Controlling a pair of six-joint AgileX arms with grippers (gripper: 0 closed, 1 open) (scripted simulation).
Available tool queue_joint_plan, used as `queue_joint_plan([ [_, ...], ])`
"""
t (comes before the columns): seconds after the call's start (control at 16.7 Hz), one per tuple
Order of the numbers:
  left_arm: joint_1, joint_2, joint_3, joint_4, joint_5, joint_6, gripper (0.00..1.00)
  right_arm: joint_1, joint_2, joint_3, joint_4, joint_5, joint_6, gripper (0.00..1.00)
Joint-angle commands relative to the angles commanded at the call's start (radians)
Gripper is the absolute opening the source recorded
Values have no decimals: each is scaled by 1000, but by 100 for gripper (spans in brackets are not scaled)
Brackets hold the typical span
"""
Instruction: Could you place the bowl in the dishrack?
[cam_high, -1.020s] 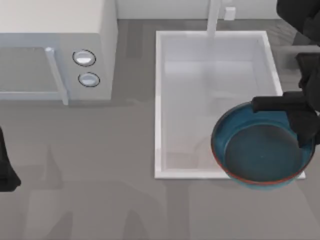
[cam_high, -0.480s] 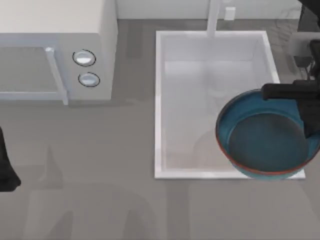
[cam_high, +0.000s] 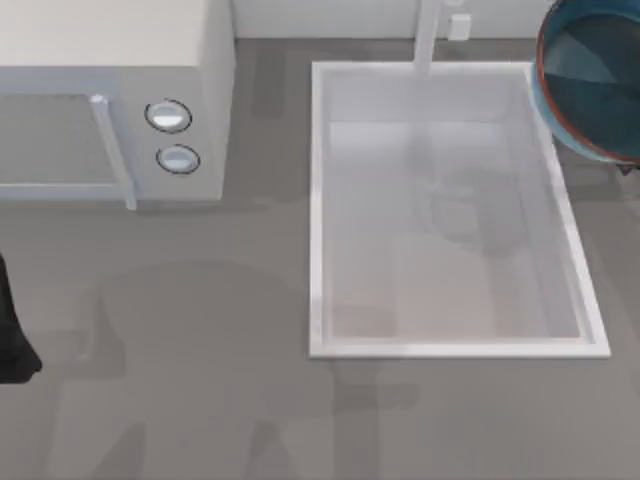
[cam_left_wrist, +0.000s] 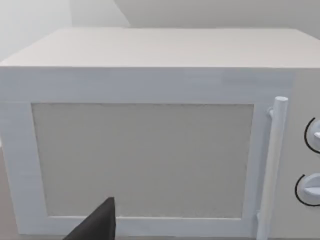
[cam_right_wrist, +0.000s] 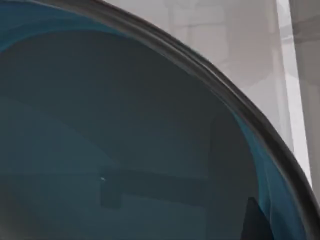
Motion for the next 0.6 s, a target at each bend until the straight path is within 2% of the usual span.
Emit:
queue_joint_plan([
  [0.36, 0, 0, 0, 0, 0, 0, 100, -418, -203, -168, 565, -214, -185, 0],
  [0.6, 0, 0, 0, 0, 0, 0, 100, -632, -331, -261, 820, -330, -286, 0],
])
